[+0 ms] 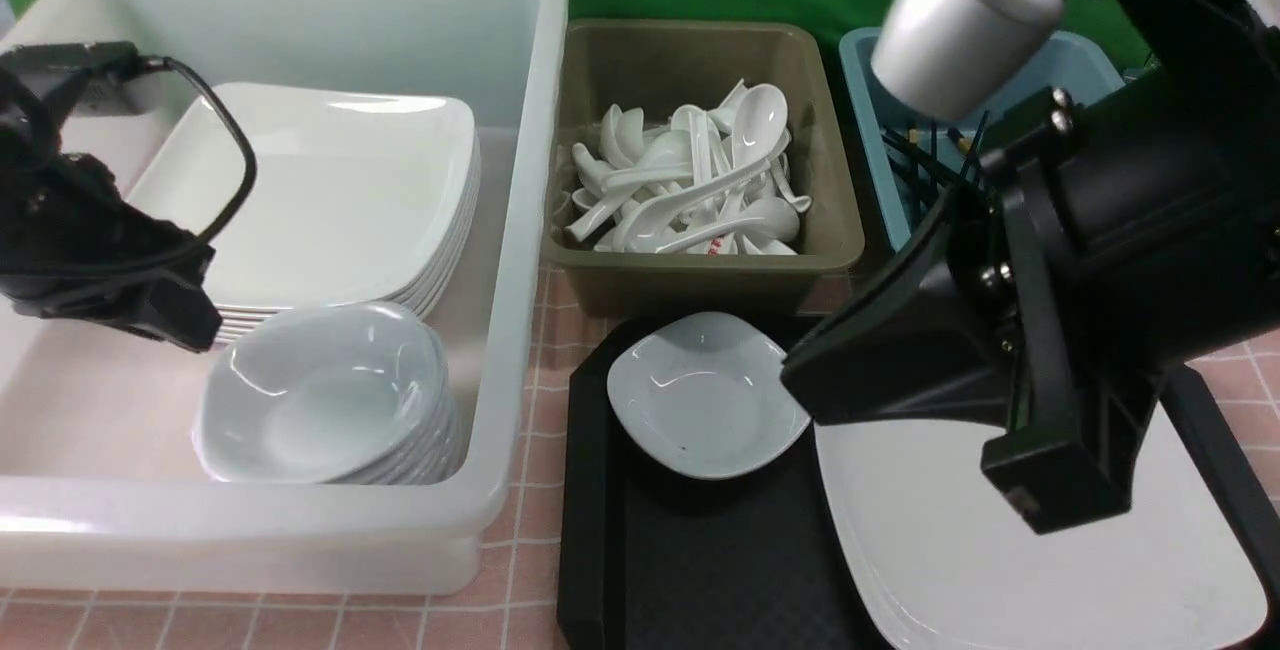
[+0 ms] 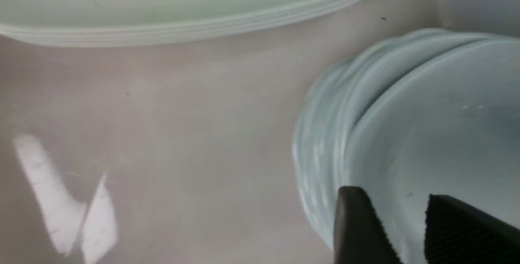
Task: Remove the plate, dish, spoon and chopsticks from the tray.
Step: Use the left arm to put the small plate into the large storage box on the left, then use the left arm to grab a small plate from the dinner plate
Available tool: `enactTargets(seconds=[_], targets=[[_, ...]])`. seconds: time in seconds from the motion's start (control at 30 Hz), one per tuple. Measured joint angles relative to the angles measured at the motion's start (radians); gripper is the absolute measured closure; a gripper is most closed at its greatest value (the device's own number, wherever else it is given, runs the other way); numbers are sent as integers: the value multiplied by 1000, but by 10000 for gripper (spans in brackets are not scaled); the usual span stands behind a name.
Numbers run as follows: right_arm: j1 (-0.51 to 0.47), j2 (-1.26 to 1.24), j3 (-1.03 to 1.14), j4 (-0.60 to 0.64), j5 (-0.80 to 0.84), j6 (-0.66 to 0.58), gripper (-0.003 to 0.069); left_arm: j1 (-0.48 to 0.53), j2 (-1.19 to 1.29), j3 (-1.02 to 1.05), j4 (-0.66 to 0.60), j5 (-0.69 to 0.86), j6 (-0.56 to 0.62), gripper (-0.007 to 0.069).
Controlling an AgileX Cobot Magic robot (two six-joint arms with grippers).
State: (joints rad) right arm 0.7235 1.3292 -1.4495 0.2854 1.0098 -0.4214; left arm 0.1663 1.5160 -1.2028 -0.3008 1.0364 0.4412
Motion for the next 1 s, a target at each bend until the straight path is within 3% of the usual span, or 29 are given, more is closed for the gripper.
enactTargets(seconds=[0.13, 0.27, 0.33, 0.37, 0.43, 0.47, 0.5, 0.6, 0.73, 0.87, 0.97, 1.0], targets=[[0, -9, -1, -177, 56, 102, 629, -8, -24, -99, 56, 35, -91, 235], [-17, -37, -1, -353, 123, 182, 629, -116, -67, -170, 51, 61, -116, 337], [-71, -67, 2, -415, 122, 204, 629, -278, -87, -183, 38, 42, -119, 504], [-97, -82, 6, -426, 122, 207, 629, -340, -87, -185, 37, 31, -120, 547], [-154, -105, 23, -435, 122, 208, 629, -449, -73, -186, 39, 7, -126, 593], [-207, -130, 42, -436, 122, 210, 629, -555, -47, -187, 51, -19, -135, 617], [-251, -151, 71, -435, 122, 211, 629, -652, -15, -187, 72, -46, -149, 624], [-332, -200, 140, -413, 122, 211, 629, -808, 86, -187, 139, -121, -208, 623], [-372, -255, 234, -361, 121, 211, 629, -926, 215, -187, 280, -207, -263, 570], [-378, -310, 338, -255, 118, 181, 629, -1002, 365, -187, 458, -290, -325, 382], [-378, -322, 361, -224, 118, 168, 629, -1007, 414, -187, 522, -314, -369, 279], [-378, -325, 366, -214, 116, 165, 629, -1007, 447, -187, 567, -328, -397, 201]])
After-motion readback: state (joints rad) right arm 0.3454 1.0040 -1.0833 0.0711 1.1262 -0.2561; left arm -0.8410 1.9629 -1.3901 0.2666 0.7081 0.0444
